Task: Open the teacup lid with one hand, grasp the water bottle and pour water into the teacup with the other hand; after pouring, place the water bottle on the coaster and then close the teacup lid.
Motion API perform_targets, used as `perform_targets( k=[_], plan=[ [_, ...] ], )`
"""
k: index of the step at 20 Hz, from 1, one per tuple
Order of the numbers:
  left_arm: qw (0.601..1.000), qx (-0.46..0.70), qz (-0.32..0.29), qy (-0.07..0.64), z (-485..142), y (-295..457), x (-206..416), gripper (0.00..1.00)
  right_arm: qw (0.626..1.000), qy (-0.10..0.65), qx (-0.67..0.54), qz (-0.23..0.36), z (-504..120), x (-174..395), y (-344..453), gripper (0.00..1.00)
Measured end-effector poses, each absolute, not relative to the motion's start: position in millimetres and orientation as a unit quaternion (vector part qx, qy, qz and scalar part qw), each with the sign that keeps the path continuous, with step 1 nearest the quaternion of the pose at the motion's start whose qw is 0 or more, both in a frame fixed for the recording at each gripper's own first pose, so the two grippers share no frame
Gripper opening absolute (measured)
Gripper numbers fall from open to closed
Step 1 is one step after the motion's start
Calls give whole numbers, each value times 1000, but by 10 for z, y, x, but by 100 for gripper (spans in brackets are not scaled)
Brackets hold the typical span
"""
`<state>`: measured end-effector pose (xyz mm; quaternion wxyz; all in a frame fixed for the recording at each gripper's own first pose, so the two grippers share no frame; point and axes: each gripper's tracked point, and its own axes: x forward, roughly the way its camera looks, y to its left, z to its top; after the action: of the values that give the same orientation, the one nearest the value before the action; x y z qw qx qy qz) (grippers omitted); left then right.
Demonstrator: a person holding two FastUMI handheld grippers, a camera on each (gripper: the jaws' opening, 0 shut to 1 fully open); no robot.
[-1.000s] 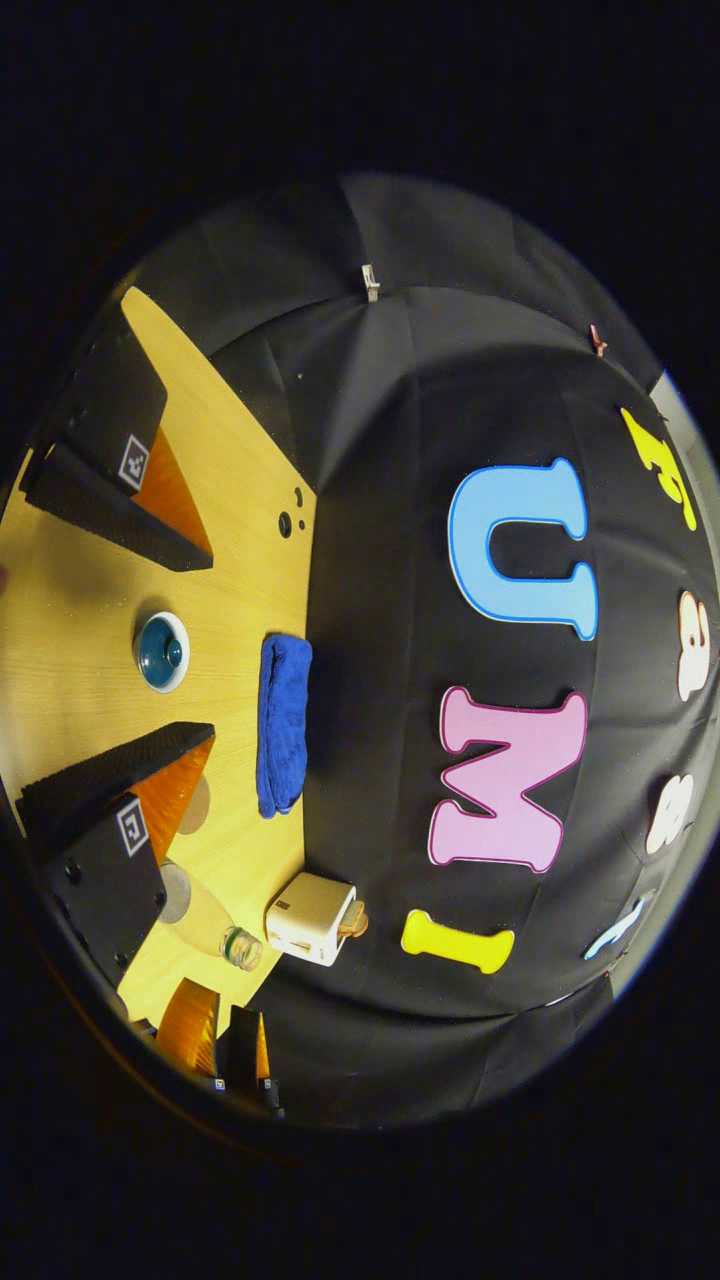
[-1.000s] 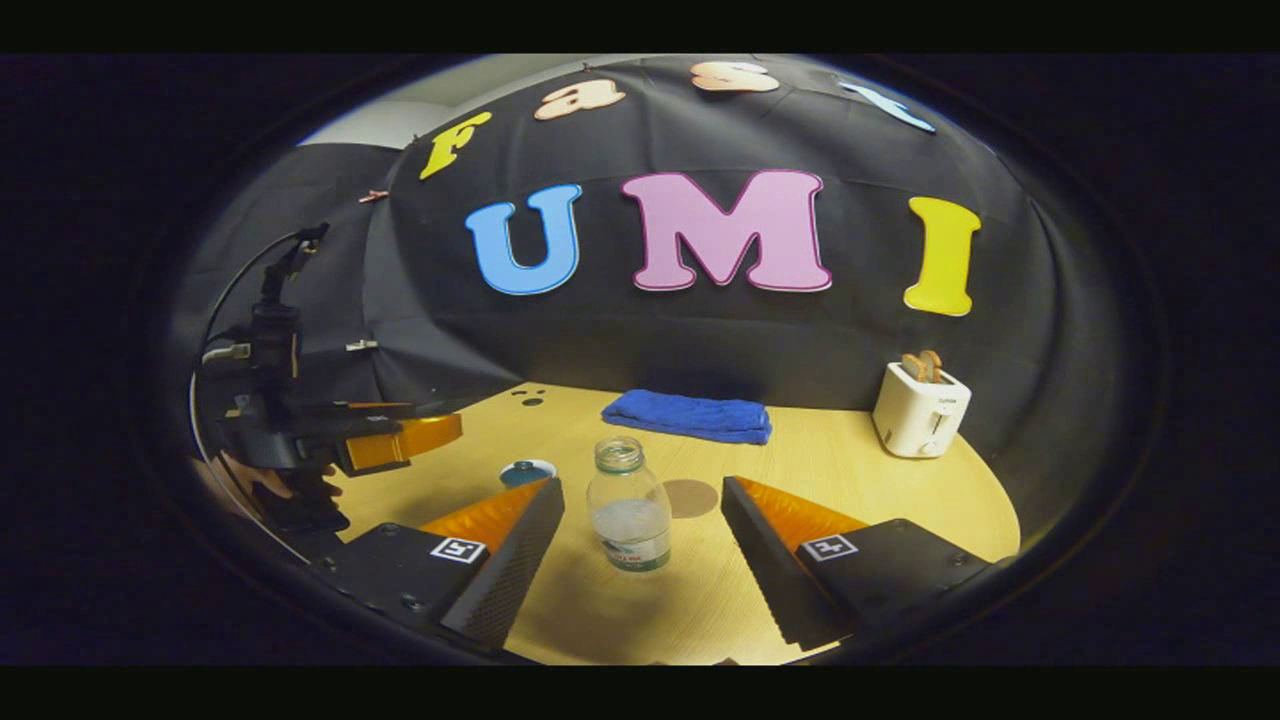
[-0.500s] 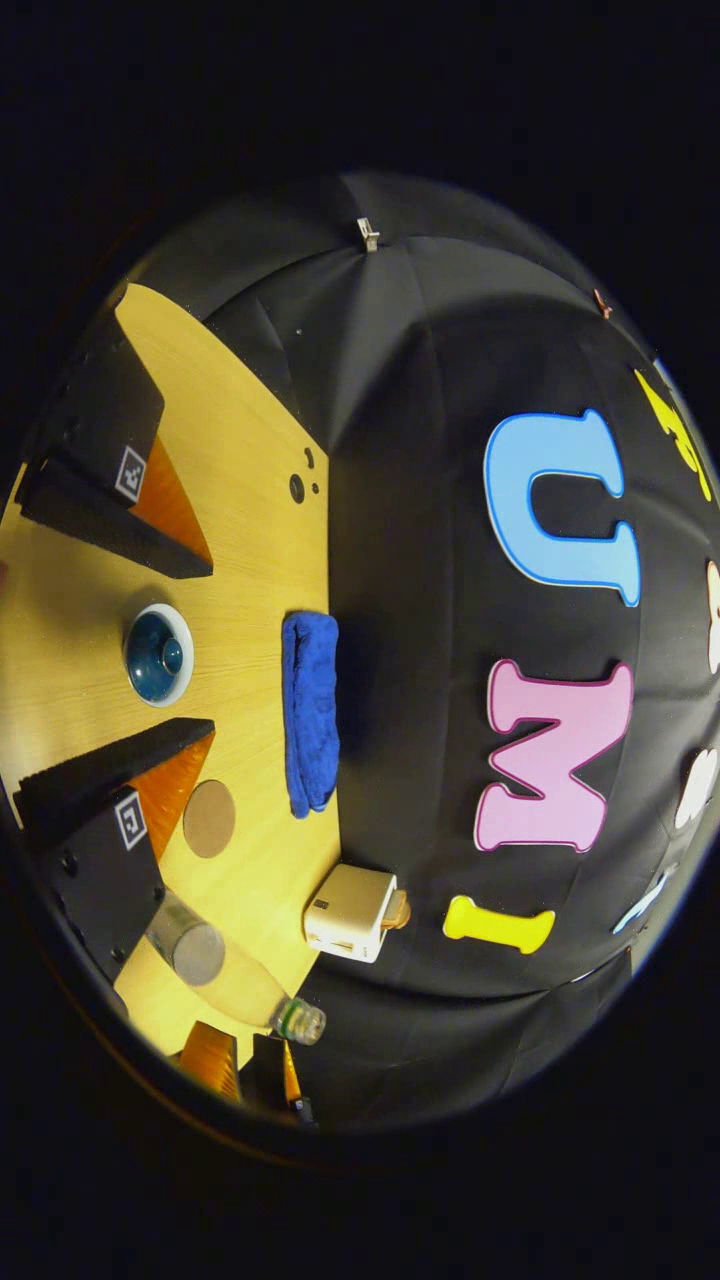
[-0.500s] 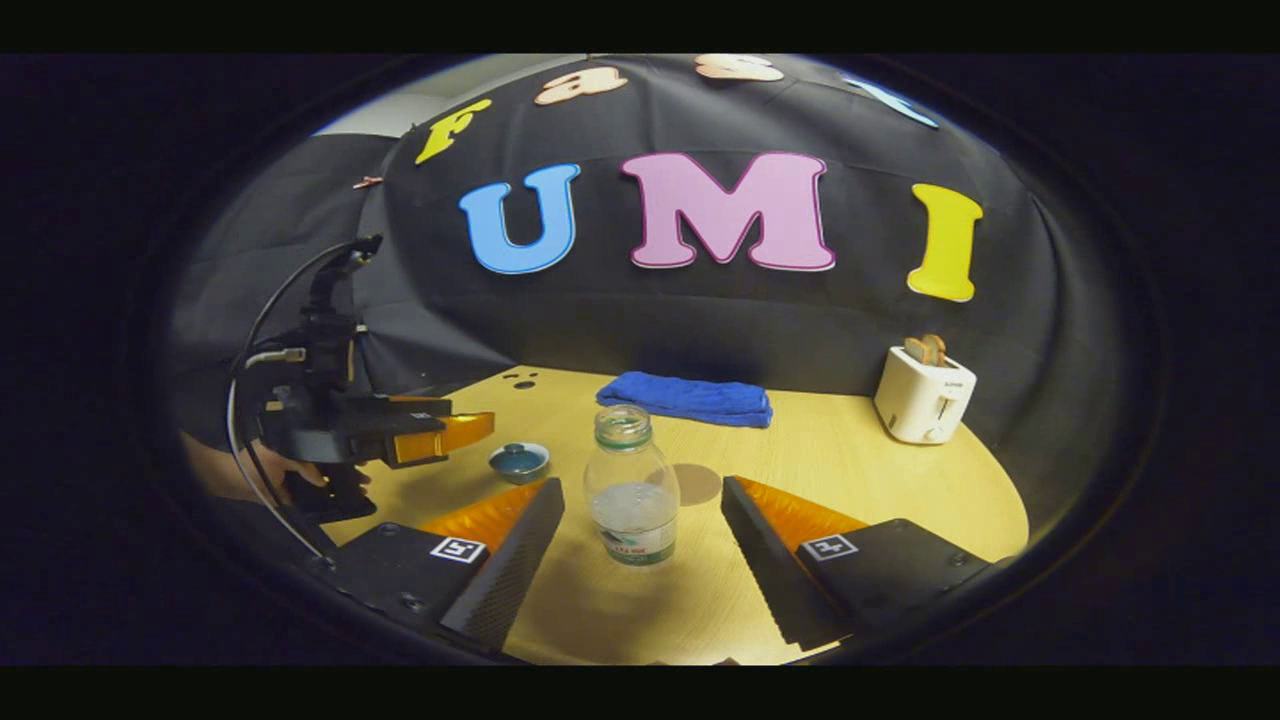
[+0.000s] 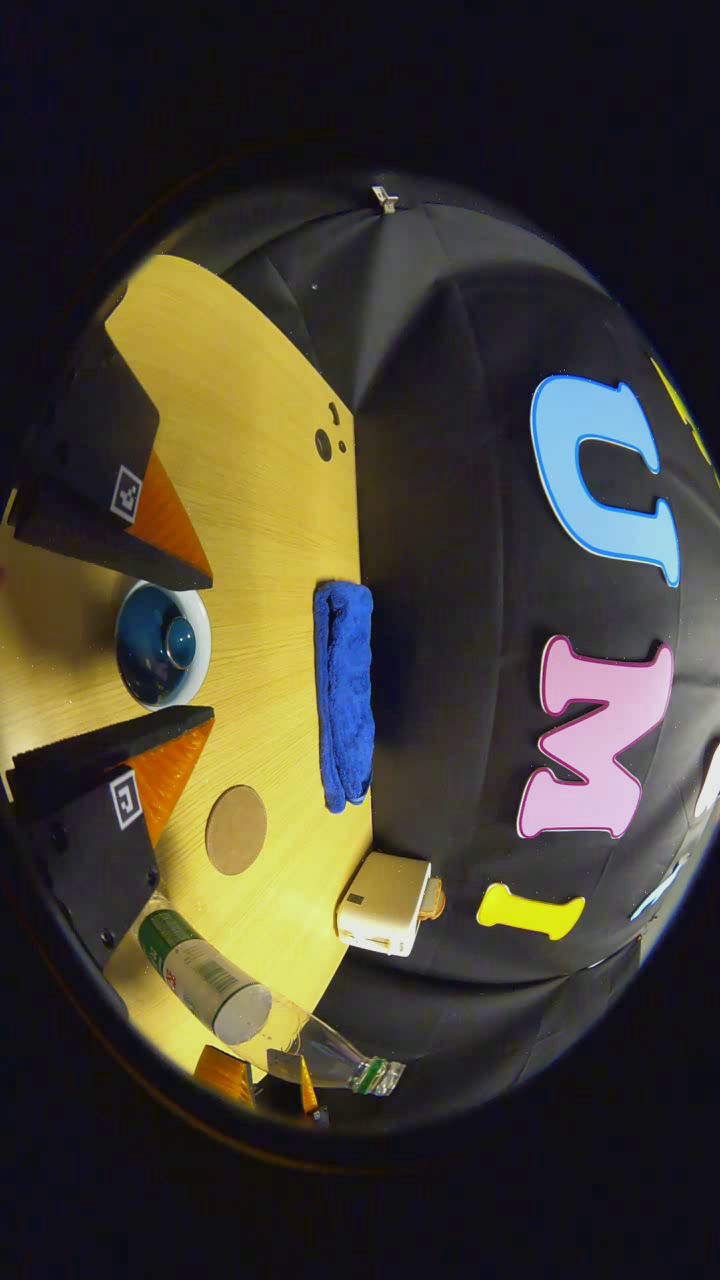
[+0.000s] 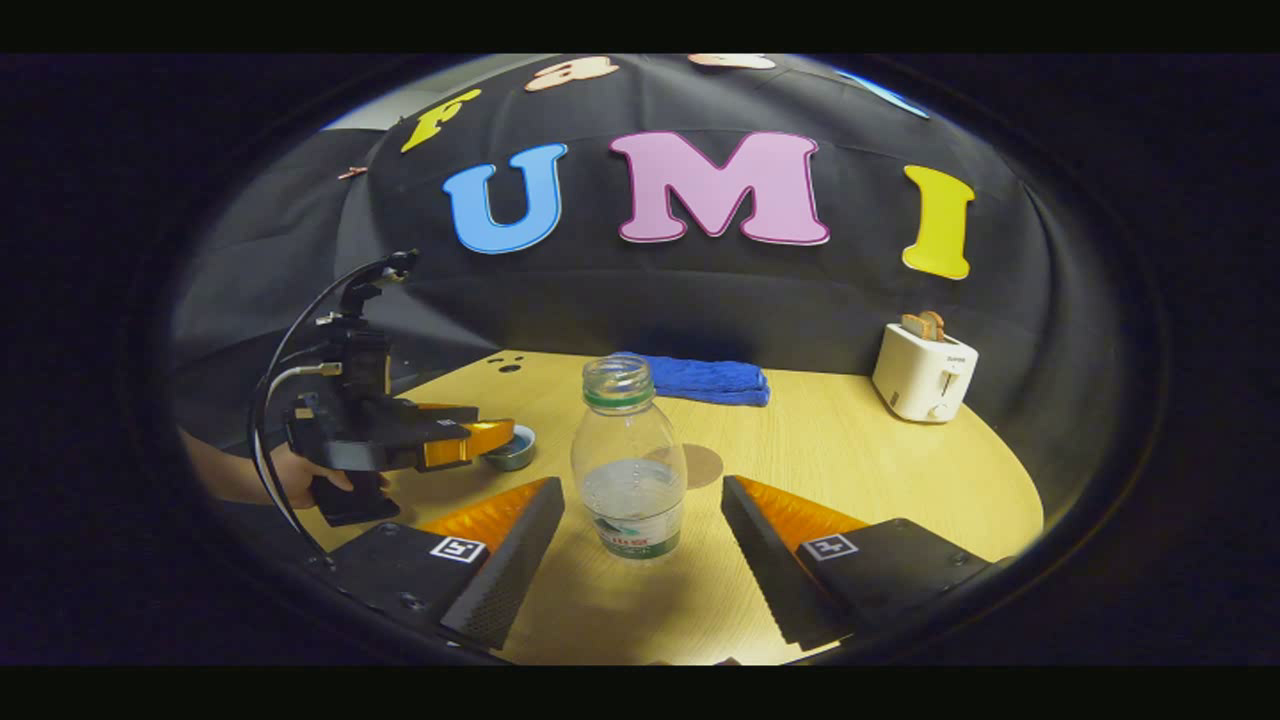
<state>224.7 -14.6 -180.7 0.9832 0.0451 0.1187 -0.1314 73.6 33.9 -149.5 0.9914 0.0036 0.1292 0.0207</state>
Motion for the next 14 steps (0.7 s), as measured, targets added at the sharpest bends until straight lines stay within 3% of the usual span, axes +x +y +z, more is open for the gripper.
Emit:
perform_targets(
  k=[7, 10, 11, 14],
  plan=[
    [982, 50, -136, 120, -1928, -148, 2391, 70, 991, 130, 1, 17, -1565, 762, 376, 98],
    [982, 51, -138, 120, -1949, -152, 2414, 58, 992, 129, 5, 14, -1584, 794, 356, 98],
    [982, 54, -138, 120, -1957, -160, 2422, 60, 992, 129, 6, 13, -1589, 799, 360, 98],
    [982, 55, -138, 120, -1966, -170, 2432, 55, 991, 129, 6, 13, -1614, 806, 356, 98]
  ],
)
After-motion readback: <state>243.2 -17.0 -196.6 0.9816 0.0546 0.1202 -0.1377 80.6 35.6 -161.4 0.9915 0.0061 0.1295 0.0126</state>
